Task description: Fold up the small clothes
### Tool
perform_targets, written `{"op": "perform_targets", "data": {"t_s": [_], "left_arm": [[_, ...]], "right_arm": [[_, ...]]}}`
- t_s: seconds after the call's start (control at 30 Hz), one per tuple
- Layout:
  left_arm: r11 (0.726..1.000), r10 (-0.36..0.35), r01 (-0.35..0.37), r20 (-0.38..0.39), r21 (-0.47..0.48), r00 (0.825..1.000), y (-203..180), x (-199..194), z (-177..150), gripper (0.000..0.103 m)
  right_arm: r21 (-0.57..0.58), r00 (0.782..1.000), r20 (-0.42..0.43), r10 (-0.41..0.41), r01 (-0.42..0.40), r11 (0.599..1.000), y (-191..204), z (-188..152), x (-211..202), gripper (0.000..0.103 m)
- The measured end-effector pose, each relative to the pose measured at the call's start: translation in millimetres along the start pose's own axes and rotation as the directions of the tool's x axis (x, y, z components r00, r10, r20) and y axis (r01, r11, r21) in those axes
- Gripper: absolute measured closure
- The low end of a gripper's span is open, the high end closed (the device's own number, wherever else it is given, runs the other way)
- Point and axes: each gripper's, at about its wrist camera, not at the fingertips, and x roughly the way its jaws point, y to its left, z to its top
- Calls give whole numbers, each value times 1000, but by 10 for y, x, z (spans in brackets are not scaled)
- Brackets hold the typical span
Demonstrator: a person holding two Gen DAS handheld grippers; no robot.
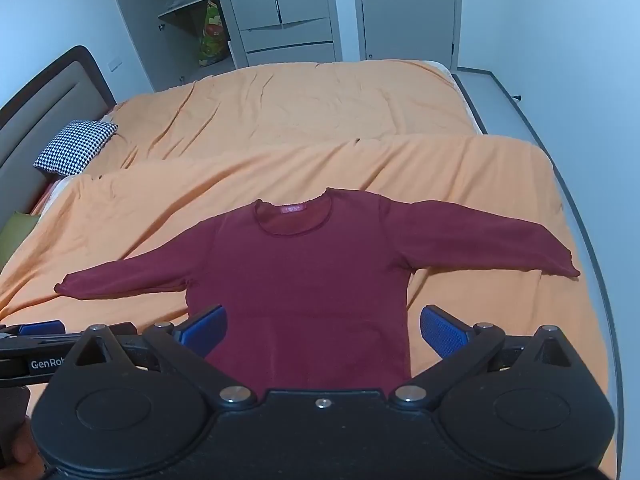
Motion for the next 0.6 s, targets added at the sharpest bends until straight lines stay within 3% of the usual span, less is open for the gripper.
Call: {"op": "perform_targets", "data": {"t_s": [0.6], "left_arm": [[1000, -14, 14, 13, 4, 1000, 63, -30, -3, 0]], "right_arm": [[10, 1000, 5, -8, 8, 1000, 8, -28, -26, 1]]}}
